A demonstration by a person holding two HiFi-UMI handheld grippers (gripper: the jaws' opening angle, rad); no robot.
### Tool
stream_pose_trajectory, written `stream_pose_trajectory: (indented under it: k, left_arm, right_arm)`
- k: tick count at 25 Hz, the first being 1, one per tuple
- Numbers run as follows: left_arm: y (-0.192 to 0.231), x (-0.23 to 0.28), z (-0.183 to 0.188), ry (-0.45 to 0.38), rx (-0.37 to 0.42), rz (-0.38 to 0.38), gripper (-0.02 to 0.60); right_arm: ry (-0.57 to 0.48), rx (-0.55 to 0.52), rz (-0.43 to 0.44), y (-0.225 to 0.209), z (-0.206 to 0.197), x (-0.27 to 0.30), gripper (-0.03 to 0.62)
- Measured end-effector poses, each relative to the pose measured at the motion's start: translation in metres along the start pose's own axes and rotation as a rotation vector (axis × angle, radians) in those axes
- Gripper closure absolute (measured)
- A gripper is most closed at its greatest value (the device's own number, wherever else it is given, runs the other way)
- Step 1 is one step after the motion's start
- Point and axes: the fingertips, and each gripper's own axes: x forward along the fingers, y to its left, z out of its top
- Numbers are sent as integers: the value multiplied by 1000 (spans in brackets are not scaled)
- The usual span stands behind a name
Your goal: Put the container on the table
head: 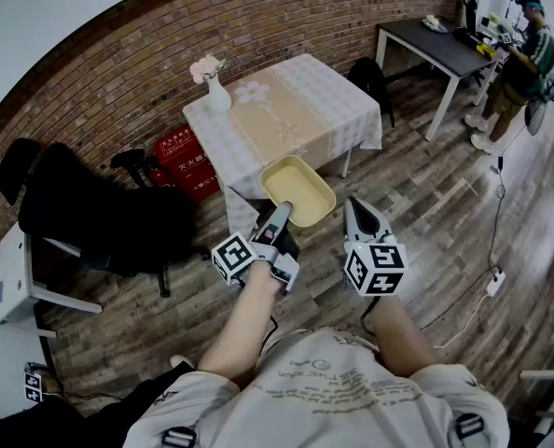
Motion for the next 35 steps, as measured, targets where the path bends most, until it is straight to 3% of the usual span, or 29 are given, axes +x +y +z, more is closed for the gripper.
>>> stream_pose_trajectory:
  k: [8,23,28,35]
  left_arm:
    - [-1,12,-19,5,1,5,350]
    - [-12,66,-82,-3,-3,-20,350]
    - [-1,76,-101,2,5,13,350]
    - [0,92,-113,24,-29,-12,350]
  right_arm:
    - [-14,26,35,-15,2,-9,591]
    - [-22,53,57,-91,7,-36,592]
    - [-17,64,57,-115,4,-45,592]
    - [-37,62,50,-131,8,-47,592]
